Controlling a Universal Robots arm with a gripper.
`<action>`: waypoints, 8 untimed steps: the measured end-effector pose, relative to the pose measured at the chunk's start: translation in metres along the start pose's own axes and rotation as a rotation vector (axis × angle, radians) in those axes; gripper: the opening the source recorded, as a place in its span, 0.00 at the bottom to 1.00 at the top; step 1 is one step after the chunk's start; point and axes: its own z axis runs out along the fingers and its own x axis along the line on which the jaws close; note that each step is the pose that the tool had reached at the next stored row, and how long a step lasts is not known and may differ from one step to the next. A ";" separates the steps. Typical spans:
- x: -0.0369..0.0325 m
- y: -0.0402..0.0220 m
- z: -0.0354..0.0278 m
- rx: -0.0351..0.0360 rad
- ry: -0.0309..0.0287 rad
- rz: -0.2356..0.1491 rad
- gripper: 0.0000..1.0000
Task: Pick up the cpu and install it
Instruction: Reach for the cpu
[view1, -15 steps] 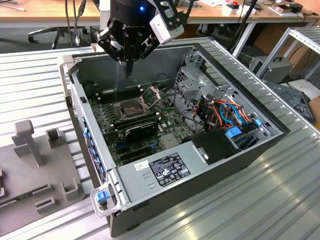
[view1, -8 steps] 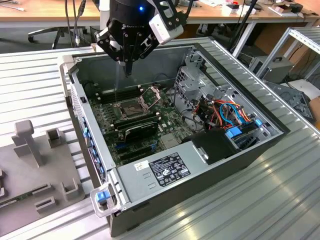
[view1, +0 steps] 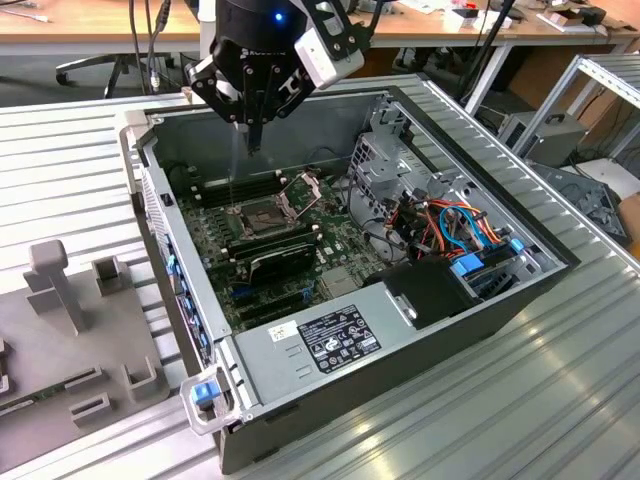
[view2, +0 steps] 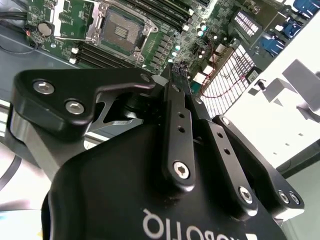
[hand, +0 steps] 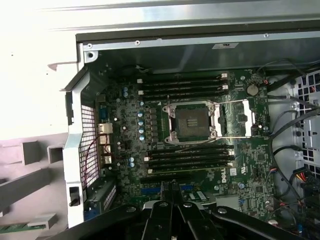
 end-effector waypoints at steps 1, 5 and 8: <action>0.0001 0.0000 0.0000 0.0000 -0.0001 0.000 0.11; 0.0010 -0.0001 0.0000 0.0000 0.0000 0.000 0.11; 0.0018 -0.0001 0.0000 0.0000 0.0000 0.000 0.11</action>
